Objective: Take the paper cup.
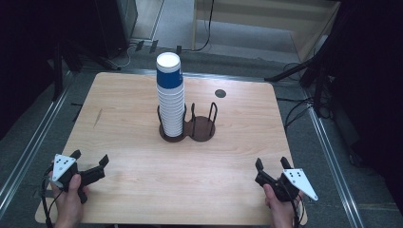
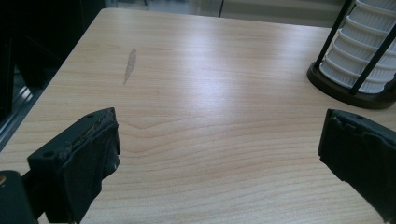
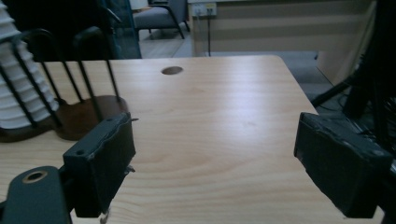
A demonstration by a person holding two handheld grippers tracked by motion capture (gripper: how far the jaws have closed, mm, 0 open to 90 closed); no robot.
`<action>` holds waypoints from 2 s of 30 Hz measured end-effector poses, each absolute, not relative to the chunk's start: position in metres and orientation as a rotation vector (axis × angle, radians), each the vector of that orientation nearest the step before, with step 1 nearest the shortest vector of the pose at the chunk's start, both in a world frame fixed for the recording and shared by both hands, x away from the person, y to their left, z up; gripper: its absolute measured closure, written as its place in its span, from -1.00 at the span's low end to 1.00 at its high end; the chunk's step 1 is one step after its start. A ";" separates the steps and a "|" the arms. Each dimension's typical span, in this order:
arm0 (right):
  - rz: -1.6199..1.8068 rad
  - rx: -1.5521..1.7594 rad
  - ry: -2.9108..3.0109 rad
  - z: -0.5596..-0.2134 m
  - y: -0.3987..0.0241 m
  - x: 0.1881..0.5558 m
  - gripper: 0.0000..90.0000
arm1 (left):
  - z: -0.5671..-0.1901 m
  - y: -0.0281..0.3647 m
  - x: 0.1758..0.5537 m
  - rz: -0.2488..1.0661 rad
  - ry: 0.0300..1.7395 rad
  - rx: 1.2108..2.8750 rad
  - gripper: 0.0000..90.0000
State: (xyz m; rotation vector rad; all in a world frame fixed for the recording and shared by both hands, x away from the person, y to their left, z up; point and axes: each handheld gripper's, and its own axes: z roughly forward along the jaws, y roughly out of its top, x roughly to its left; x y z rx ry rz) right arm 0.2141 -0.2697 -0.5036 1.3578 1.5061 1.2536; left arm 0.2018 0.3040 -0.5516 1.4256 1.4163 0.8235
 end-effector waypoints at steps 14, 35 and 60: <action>1.367 1.233 1.587 -0.460 -0.216 0.235 -0.76 | -0.551 0.303 0.202 0.829 1.416 1.434 -1.00; 1.480 1.094 1.702 -0.415 -0.130 0.268 -1.00 | -0.551 0.304 0.203 0.823 1.414 1.436 -1.00; 1.504 1.003 1.745 -0.394 -0.043 0.308 -1.00 | -0.552 0.304 0.203 0.823 1.410 1.434 -1.00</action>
